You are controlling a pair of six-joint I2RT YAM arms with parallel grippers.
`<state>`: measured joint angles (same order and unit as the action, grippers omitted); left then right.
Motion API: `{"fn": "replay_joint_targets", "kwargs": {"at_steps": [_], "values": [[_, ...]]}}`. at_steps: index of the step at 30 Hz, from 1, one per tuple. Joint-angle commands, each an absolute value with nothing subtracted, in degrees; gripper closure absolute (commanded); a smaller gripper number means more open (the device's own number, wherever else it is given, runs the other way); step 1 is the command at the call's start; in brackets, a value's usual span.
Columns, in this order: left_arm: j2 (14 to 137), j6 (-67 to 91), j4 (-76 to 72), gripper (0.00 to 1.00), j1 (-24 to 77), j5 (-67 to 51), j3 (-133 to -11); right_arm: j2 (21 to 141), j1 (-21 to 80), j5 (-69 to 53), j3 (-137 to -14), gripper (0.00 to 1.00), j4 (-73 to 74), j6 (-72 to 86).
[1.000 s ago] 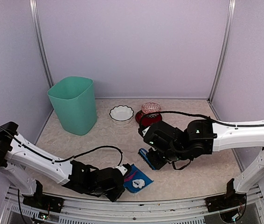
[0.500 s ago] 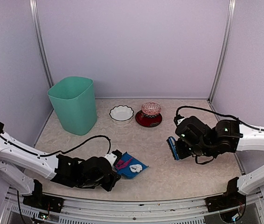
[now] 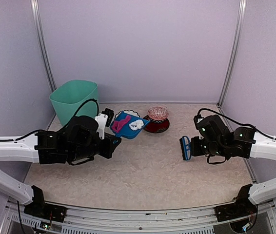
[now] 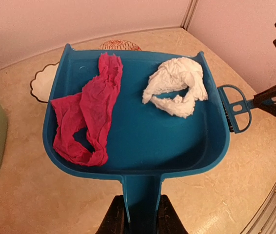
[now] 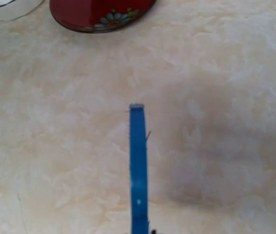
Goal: Sweep away the paper scraps from the table
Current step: Dump the paper scraps in the dustpan into the trash bin.
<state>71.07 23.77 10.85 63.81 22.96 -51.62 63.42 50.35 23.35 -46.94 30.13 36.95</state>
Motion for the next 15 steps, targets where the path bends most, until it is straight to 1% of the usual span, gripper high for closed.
{"fn": "replay_joint_targets", "kwargs": {"at_steps": [1,10,12,15], "values": [[69.3,18.6,16.5,1.00,60.5,23.3,-58.7,64.7,48.8,20.8,-45.9,1.00,24.7,35.3],[68.9,14.3,22.8,1.00,51.4,22.4,-69.8,68.9,48.2,19.9,-49.1,1.00,23.0,32.9],[68.4,14.8,23.4,1.00,49.2,21.0,-71.4,69.4,48.1,19.9,-49.6,1.00,22.8,32.4],[67.9,16.8,24.0,1.00,44.9,15.5,-73.4,70.1,48.0,20.0,-50.1,1.00,22.7,31.8]]}}
